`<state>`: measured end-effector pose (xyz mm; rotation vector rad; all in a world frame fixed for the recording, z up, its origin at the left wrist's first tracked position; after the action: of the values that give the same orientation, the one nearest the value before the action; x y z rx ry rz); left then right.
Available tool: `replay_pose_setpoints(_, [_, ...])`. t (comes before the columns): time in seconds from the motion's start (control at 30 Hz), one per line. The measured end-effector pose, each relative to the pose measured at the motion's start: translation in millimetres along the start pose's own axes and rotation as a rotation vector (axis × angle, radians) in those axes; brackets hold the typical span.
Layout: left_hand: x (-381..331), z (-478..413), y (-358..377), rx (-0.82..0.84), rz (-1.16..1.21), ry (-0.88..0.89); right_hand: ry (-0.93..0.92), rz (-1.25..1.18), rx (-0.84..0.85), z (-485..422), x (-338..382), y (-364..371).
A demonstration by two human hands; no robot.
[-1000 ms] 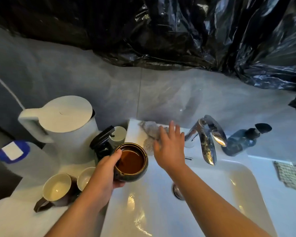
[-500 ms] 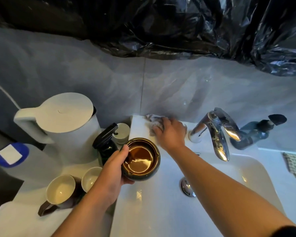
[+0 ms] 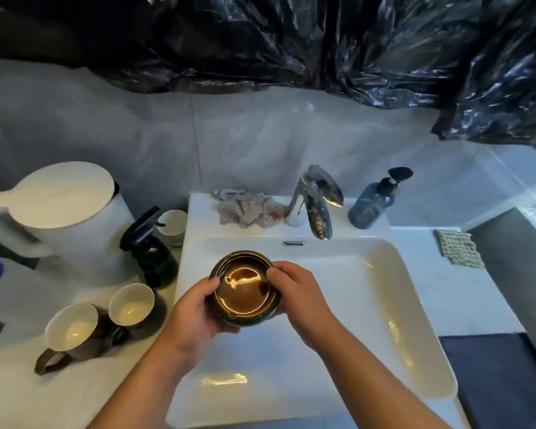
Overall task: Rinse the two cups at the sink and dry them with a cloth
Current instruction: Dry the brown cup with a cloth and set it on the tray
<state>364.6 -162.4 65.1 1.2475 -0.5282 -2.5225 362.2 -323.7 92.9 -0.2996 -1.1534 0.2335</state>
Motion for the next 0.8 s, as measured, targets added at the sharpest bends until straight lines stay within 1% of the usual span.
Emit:
replay_pose_setpoints(0.2, [45, 32, 54, 0.095, -0.173, 0.026, 0.097, -0.127, -0.08, 67, -45, -63])
replay_pose_setpoints(0.33, [92, 54, 117, 0.174, -0.213, -0.019, 0.177, -0.21, -0.188, 115, -89, -121])
replay_pose_setpoints(0.43, [134, 71, 173, 0.233, -0.227, -0.031, 0.197, -0.342, -0.253, 153, -129, -171])
replay_pose_setpoints(0.53, [183, 86, 229, 0.291, -0.289, -0.026, 0.219, -0.43, -0.317, 195, -174, -227])
replay_pose_setpoints(0.67, [251, 106, 298, 0.379, -0.364, -0.06, 0.243, -0.406, -0.397, 251, -235, -303])
replay_pose_setpoints(0.8, [317, 123, 345, 0.392, -0.46, -0.097, 0.306, -0.323, -0.447, 300, -293, -352])
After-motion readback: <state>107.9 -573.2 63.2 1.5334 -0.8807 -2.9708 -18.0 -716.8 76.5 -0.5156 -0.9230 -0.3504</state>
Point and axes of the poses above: each hand's wrist, its own z-axis away from the middle knuckle, its own y-axis out of the palm, x = y × z, the point moved 8 cm from there along -z, towards the middle knuckle, and after that the axes turned 11 degrees about z, right-handed, at the moved point
